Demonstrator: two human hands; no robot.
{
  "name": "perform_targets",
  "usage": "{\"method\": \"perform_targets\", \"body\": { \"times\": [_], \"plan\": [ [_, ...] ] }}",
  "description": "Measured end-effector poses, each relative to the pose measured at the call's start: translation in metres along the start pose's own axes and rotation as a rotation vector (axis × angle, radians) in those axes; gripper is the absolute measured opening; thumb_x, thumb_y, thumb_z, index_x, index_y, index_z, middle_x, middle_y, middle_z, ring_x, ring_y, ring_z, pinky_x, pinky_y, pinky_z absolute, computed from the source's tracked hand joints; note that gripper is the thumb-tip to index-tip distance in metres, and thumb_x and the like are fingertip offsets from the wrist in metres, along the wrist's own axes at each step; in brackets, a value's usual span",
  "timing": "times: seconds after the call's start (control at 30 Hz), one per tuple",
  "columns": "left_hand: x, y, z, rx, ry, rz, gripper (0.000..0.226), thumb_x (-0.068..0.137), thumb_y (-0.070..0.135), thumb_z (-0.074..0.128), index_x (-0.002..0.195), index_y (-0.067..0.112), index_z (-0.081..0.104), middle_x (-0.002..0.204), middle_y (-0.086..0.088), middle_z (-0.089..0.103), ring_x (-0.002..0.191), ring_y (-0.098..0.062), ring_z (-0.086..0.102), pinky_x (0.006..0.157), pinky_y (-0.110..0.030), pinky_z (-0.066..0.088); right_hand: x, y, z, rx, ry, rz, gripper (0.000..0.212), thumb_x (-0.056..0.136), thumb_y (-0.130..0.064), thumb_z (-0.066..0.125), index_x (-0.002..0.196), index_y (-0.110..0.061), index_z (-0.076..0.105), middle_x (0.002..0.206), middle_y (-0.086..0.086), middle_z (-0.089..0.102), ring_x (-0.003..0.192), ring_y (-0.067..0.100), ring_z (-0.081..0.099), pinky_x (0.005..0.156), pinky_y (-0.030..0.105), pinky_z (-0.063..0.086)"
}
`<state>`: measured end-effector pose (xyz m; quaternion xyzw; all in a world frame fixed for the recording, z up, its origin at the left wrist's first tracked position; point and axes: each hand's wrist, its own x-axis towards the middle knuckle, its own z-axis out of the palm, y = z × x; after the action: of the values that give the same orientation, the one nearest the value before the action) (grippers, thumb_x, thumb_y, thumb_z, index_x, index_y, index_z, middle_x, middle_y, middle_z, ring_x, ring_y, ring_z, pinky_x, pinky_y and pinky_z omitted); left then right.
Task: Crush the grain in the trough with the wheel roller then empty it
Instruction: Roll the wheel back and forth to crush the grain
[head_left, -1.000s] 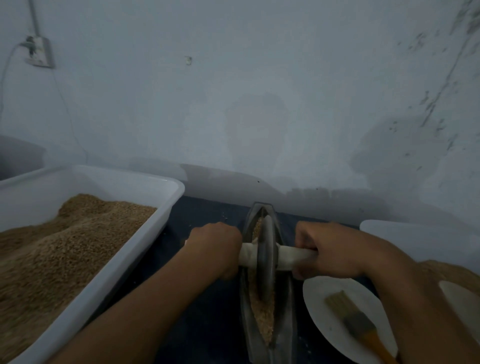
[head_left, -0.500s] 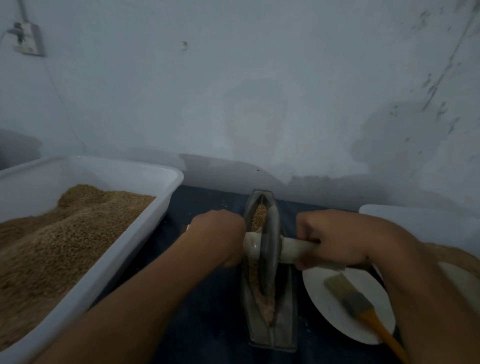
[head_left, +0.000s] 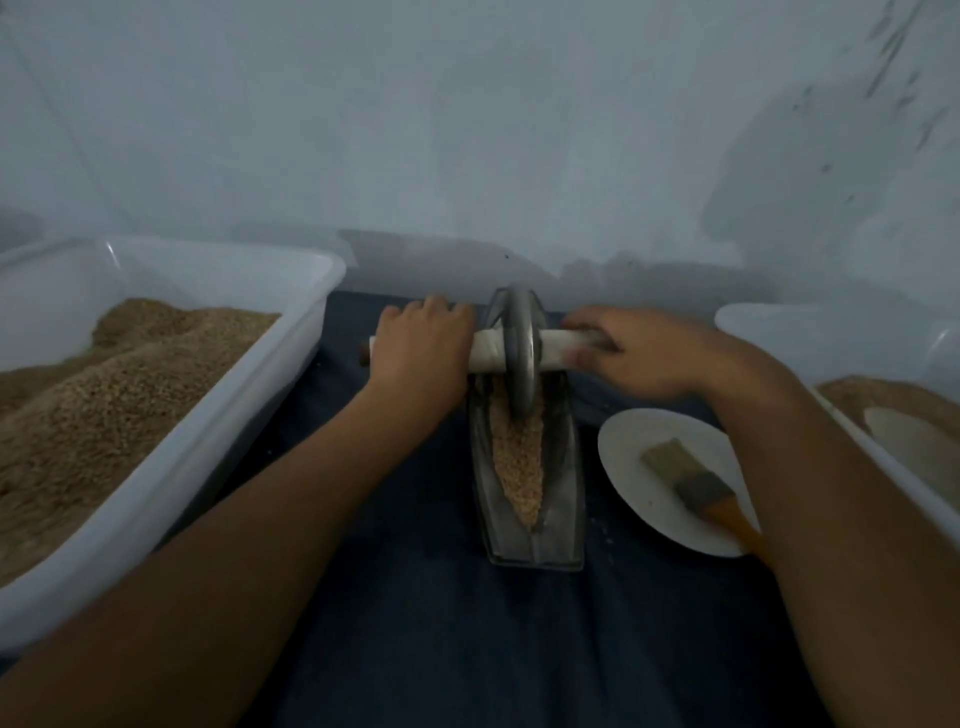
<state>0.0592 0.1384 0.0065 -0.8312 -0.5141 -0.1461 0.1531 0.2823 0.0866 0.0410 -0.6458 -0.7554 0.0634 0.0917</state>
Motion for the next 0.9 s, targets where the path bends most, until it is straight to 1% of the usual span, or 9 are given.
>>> {"method": "perform_targets", "body": {
  "times": [0.13, 0.23, 0.3, 0.37, 0.43, 0.47, 0.6, 0.73, 0.9],
  "plan": [
    [0.0, -0.002, -0.001, -0.019, -0.123, -0.013, 0.027, 0.085, 0.025, 0.068, 0.101, 0.017, 0.048, 0.099, -0.004, 0.058, 0.092, -0.027, 0.059, 0.071, -0.037, 0.033, 0.0, -0.002, -0.006, -0.015, -0.027, 0.022, 0.018, 0.093, -0.05, 0.059, 0.101, -0.034, 0.054, 0.097, -0.008, 0.062, 0.081, 0.01, 0.056, 0.067, 0.033, 0.042],
    [0.001, -0.002, -0.011, -0.041, -0.285, -0.024, 0.028, 0.082, 0.025, 0.07, 0.092, 0.019, 0.045, 0.081, 0.001, 0.045, 0.079, -0.023, 0.049, 0.07, -0.038, 0.037, -0.008, -0.01, -0.016, -0.065, -0.091, 0.049, 0.026, 0.086, -0.055, 0.067, 0.094, -0.036, 0.052, 0.092, -0.011, 0.061, 0.08, 0.009, 0.057, 0.064, 0.032, 0.041],
    [-0.001, -0.001, -0.019, -0.042, -0.412, -0.021, 0.03, 0.081, 0.027, 0.072, 0.089, 0.018, 0.045, 0.074, 0.001, 0.041, 0.077, -0.022, 0.049, 0.071, -0.039, 0.046, -0.015, -0.017, -0.022, -0.079, -0.125, 0.052, 0.032, 0.079, -0.057, 0.072, 0.092, -0.036, 0.053, 0.089, -0.012, 0.062, 0.079, 0.009, 0.059, 0.063, 0.032, 0.044],
    [-0.004, 0.003, -0.03, -0.003, -0.526, -0.018, 0.036, 0.078, 0.031, 0.077, 0.082, 0.014, 0.045, 0.072, -0.001, 0.046, 0.07, -0.02, 0.052, 0.072, -0.037, 0.051, -0.022, -0.026, -0.028, -0.091, -0.174, 0.042, 0.034, 0.073, -0.059, 0.076, 0.086, -0.036, 0.055, 0.076, -0.012, 0.064, 0.07, 0.011, 0.06, 0.059, 0.032, 0.047],
    [-0.008, 0.008, -0.044, 0.065, -0.599, 0.009, 0.044, 0.077, 0.034, 0.08, 0.072, 0.012, 0.042, 0.069, -0.003, 0.05, 0.059, -0.016, 0.05, 0.066, -0.033, 0.048, -0.027, -0.035, -0.032, -0.144, -0.236, 0.021, 0.032, 0.069, -0.058, 0.08, 0.075, -0.035, 0.058, 0.061, -0.015, 0.062, 0.059, 0.012, 0.056, 0.054, 0.031, 0.043],
    [-0.011, 0.011, -0.05, 0.096, -0.624, 0.029, 0.046, 0.078, 0.035, 0.08, 0.07, 0.013, 0.04, 0.069, -0.003, 0.05, 0.057, -0.015, 0.048, 0.064, -0.032, 0.046, -0.029, -0.04, -0.034, -0.183, -0.259, 0.015, 0.035, 0.068, -0.058, 0.081, 0.072, -0.032, 0.057, 0.061, -0.013, 0.061, 0.059, 0.012, 0.054, 0.054, 0.03, 0.041],
    [-0.014, 0.019, -0.062, 0.149, -0.664, 0.086, 0.041, 0.082, 0.033, 0.077, 0.076, 0.017, 0.039, 0.073, -0.002, 0.046, 0.058, -0.013, 0.043, 0.065, -0.031, 0.043, -0.039, -0.051, -0.039, -0.272, -0.282, 0.028, 0.046, 0.064, -0.058, 0.083, 0.083, -0.03, 0.052, 0.079, -0.007, 0.058, 0.07, 0.012, 0.056, 0.056, 0.029, 0.038],
    [-0.014, 0.016, -0.059, 0.115, -0.642, 0.08, 0.045, 0.08, 0.029, 0.077, 0.068, 0.014, 0.036, 0.071, -0.002, 0.046, 0.057, -0.014, 0.044, 0.066, -0.032, 0.043, -0.039, -0.049, -0.04, -0.228, -0.31, 0.025, 0.035, 0.066, -0.057, 0.083, 0.072, -0.033, 0.058, 0.062, -0.016, 0.058, 0.059, 0.009, 0.049, 0.054, 0.027, 0.036],
    [-0.007, 0.006, -0.036, -0.007, -0.518, 0.025, 0.039, 0.078, 0.022, 0.075, 0.07, 0.013, 0.037, 0.071, -0.002, 0.046, 0.064, -0.018, 0.049, 0.069, -0.037, 0.048, -0.029, -0.039, -0.033, -0.224, -0.23, 0.029, 0.035, 0.074, -0.057, 0.077, 0.081, -0.029, 0.057, 0.075, -0.007, 0.06, 0.067, 0.01, 0.056, 0.057, 0.032, 0.04]
  ]
}}
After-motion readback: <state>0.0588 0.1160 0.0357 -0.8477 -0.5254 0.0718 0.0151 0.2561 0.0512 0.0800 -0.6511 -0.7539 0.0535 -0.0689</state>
